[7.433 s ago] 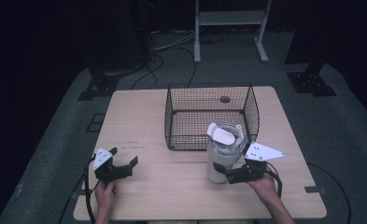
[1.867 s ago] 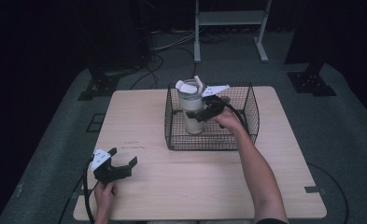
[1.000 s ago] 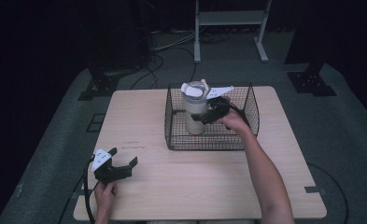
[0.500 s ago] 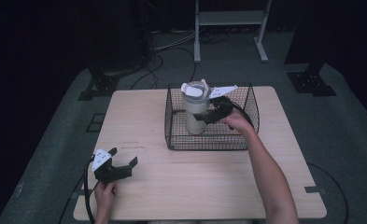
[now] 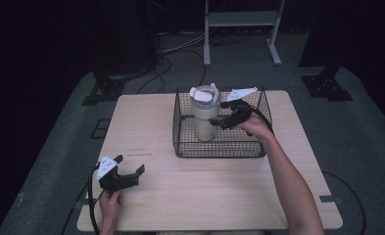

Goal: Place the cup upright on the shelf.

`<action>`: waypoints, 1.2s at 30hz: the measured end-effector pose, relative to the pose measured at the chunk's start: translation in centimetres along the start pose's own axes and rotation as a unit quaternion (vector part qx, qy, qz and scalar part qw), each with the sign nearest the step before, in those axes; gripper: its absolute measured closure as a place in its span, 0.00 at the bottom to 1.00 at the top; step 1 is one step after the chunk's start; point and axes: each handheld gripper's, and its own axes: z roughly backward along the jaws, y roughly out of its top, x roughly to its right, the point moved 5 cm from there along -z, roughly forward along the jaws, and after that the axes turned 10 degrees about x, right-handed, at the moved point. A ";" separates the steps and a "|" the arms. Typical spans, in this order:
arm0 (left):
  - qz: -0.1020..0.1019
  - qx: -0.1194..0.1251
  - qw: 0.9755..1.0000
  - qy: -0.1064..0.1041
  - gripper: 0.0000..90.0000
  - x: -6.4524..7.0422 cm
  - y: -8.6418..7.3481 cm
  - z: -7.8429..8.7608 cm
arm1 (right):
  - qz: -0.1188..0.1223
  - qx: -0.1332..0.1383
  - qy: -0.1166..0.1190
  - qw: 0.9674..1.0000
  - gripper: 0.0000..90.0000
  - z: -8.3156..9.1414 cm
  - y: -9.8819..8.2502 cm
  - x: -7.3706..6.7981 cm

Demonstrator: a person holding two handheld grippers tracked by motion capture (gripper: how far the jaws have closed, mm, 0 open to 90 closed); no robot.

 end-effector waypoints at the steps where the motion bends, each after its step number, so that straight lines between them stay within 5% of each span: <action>1: 0.000 0.000 1.000 0.000 0.00 0.0 0.0 0.0 | 0.000 0.000 0.000 1.000 0.09 0.0 0.0 0.0; 36: -0.005 0.000 1.000 0.000 0.00 0.1 0.0 0.0 | 0.007 0.024 -0.001 1.000 0.09 7.1 2.2 -1.9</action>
